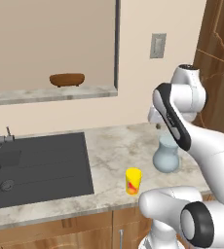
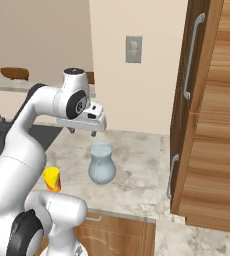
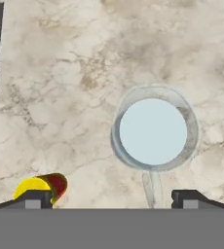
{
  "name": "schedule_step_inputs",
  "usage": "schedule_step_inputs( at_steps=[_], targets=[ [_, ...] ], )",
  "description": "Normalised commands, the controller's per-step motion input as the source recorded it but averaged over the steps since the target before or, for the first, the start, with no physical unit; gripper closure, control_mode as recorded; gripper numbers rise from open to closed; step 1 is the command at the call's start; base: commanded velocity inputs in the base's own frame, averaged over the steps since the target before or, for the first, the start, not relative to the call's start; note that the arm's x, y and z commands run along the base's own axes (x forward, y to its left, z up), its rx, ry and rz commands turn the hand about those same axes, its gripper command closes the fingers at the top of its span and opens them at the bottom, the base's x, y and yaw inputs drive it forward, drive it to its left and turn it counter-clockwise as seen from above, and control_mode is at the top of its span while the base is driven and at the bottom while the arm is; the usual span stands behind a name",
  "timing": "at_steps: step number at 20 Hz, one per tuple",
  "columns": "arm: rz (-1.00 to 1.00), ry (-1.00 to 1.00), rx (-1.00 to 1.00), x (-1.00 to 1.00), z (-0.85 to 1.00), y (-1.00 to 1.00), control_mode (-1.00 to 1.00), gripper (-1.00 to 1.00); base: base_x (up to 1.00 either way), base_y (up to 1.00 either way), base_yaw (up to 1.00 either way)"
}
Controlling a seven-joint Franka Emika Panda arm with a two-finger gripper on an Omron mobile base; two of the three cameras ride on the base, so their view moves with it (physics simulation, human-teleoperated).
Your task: Place the pitcher and cup on the dining counter for serving.
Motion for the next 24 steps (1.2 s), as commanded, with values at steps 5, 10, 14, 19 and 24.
schedule_step_inputs(
  at_steps=[5,10,14,19,24],
  targets=[
    [-0.04,0.14,0.0,-0.02,-0.77,-0.56,-1.0,-1.0,0.0,0.0,0.0],
    [0.0,0.07,0.0,-0.25,-0.81,-0.79,-1.0,-1.0,0.0,0.0,0.0],
    [-0.01,0.0,0.01,-0.01,-0.59,-0.31,-1.0,-1.0,0.0,0.0,0.0],
    [0.0,-0.01,0.0,0.0,-0.49,0.02,-1.0,-1.0,0.0,0.0,0.0],
    [0.0,-0.01,0.0,0.02,-0.39,0.14,-1.0,-1.0,0.0,0.0,0.0]
  ],
)
